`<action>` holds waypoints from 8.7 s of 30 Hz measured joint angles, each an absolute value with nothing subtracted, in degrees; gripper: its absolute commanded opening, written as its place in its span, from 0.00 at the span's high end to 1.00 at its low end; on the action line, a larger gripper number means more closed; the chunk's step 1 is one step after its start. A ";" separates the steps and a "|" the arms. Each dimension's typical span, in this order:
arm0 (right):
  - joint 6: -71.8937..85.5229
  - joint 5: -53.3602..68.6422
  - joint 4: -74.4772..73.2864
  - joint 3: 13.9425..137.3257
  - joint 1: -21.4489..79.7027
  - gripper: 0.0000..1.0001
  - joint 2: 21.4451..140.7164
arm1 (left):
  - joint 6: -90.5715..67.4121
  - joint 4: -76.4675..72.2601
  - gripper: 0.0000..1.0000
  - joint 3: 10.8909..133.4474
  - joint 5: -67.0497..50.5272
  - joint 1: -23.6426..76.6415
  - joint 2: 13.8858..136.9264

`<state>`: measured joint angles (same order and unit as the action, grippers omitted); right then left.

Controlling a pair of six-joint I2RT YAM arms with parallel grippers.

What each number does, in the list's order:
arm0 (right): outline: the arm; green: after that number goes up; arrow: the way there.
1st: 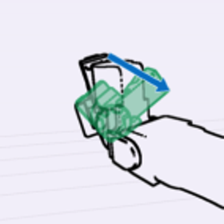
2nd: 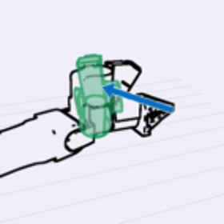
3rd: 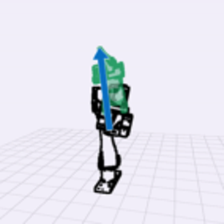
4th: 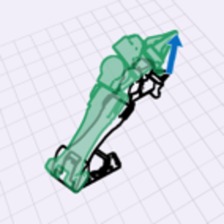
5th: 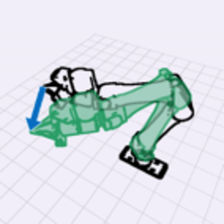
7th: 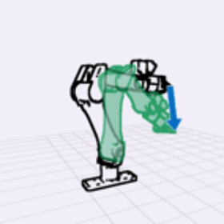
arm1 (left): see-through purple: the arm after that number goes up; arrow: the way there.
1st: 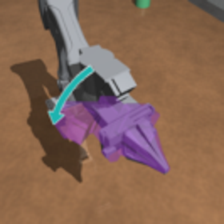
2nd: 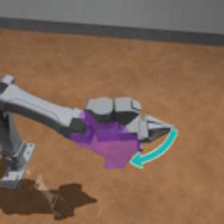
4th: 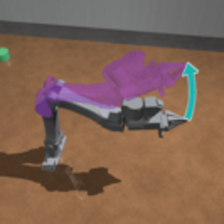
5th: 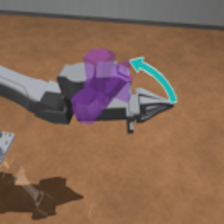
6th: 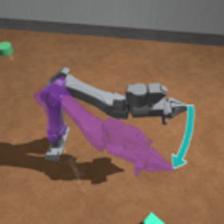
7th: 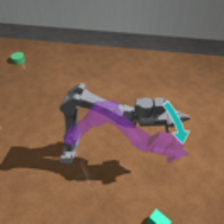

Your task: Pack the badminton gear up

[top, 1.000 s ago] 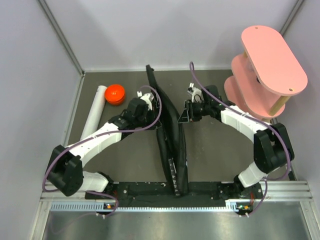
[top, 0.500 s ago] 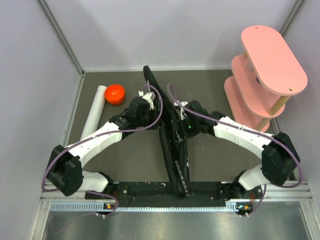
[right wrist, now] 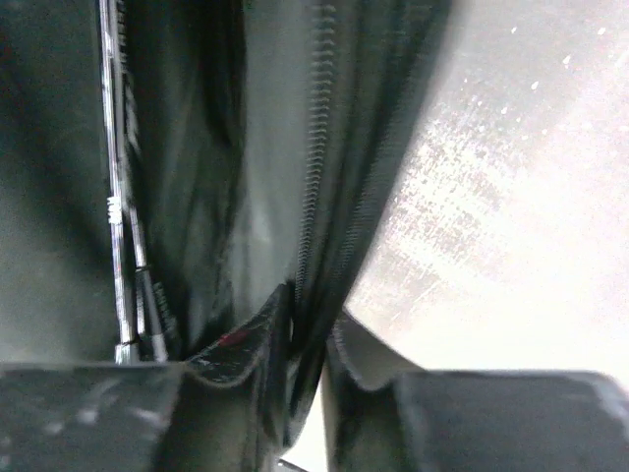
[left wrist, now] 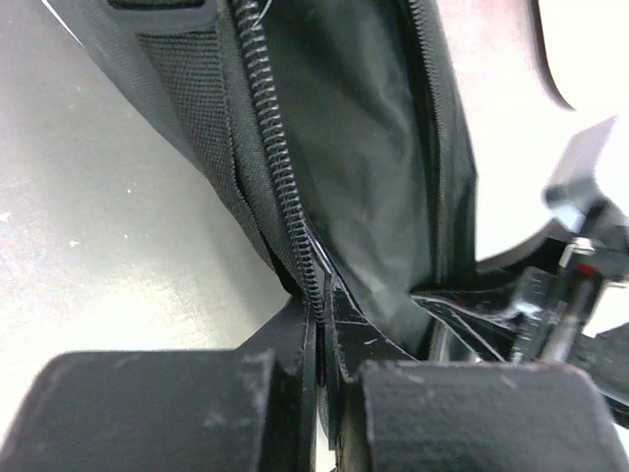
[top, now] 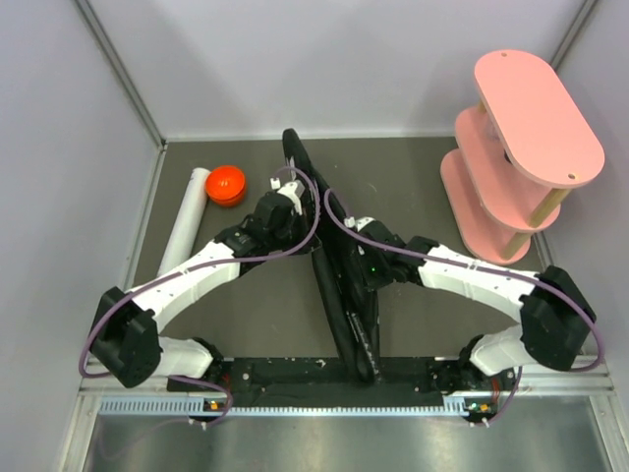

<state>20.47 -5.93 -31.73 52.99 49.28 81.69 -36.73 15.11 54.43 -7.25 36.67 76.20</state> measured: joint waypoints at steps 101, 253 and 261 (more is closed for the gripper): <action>26.98 5.67 -32.67 46.35 56.05 0.48 68.49 | -40.84 7.75 1.00 49.06 -5.96 36.10 73.49; 57.52 -5.67 -45.63 57.12 58.50 0.46 87.37 | -53.45 -1.32 1.00 43.03 -6.59 39.79 80.88; 52.51 -2.63 -42.65 54.24 58.50 0.73 84.99 | -53.45 0.21 1.00 44.16 -6.37 39.13 81.10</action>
